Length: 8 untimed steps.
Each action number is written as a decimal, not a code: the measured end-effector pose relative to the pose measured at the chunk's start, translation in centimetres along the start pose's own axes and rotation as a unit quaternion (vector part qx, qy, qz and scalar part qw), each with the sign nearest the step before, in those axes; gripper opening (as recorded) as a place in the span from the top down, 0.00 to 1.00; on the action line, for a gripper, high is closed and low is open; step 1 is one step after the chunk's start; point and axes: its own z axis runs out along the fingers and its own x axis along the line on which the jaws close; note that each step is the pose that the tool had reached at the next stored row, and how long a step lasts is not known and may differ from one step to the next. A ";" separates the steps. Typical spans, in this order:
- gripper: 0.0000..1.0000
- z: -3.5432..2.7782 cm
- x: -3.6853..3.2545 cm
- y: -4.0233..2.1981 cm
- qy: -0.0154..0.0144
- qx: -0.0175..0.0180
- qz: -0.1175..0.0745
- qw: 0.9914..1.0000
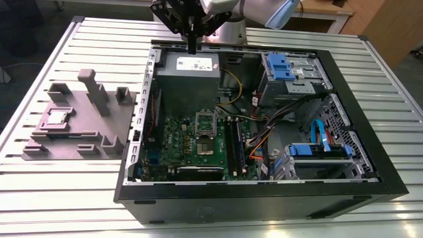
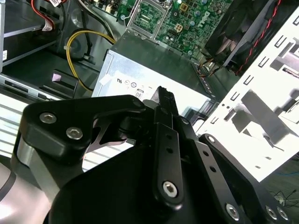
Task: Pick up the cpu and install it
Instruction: 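Reach for the cpu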
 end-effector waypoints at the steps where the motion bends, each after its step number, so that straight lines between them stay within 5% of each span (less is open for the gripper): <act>1: 0.89 0.00 0.02 0.00 0.000 0.000 0.000 1.000; 8: 0.89 -0.01 0.24 -0.02 0.000 0.000 0.000 1.000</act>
